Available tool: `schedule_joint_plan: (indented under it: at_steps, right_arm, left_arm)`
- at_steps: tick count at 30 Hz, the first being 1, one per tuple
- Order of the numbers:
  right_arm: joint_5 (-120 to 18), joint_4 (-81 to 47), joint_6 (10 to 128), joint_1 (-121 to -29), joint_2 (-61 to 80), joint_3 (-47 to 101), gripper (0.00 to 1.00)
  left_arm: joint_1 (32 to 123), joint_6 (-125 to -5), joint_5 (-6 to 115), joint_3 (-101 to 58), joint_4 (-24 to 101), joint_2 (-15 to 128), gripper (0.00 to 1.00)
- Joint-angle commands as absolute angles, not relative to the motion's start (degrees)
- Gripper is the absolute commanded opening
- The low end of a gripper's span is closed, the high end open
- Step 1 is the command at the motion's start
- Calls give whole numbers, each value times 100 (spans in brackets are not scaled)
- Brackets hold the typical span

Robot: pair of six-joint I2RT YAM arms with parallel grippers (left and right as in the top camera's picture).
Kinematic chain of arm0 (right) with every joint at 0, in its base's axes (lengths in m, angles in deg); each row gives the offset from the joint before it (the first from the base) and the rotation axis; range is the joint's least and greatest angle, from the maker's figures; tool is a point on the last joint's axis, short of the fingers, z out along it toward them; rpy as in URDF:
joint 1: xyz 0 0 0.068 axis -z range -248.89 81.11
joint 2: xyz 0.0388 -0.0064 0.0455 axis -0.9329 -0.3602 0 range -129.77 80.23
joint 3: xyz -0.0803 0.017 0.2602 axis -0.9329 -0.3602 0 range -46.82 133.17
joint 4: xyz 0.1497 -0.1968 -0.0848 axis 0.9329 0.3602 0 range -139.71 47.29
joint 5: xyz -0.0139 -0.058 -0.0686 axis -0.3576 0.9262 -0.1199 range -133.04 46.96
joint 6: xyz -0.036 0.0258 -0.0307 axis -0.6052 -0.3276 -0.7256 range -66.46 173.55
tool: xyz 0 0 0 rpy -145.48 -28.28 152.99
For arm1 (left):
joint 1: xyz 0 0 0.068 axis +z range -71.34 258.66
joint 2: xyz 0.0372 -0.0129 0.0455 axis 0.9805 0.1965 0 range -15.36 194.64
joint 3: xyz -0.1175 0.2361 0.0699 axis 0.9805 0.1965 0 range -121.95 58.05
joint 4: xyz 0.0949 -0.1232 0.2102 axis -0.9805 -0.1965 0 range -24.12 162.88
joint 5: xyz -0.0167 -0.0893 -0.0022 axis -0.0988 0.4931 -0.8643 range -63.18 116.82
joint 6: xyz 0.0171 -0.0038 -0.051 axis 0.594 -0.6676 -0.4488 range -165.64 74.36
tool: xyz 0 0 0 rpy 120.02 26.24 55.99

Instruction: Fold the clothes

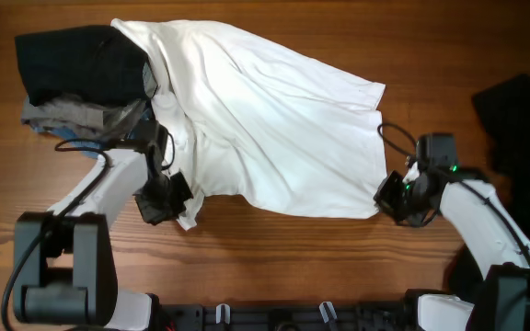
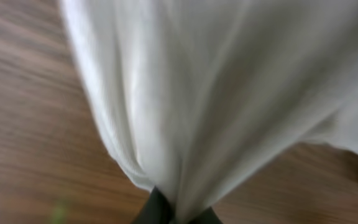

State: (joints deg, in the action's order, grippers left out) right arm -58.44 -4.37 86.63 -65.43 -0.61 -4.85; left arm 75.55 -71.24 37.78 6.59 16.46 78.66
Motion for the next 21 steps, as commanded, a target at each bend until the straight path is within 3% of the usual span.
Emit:
schedule_joint_plan:
  at_steps: [1,5,12,16,21]
  right_arm:
    - [-4922,461,8468,-6540,308,787,4]
    - [-4904,1886,8319,-6278,634,3106,4]
    - [-4902,4057,8055,-5808,658,8713,4]
    - [-4943,4240,8053,-5810,822,9486,5]
    - [-4882,4197,8070,-5810,241,9480,4]
  left_arm:
    - [8010,-6554,3463,-642,667,7026,4]
    - [8646,-6325,3074,-3111,-463,6156,4]
    - [8783,-5796,2329,-7341,-490,5553,4]
    - [8783,-5459,1568,-8292,-448,5485,4]
    - [8783,-5459,1957,-8296,-339,6126,4]
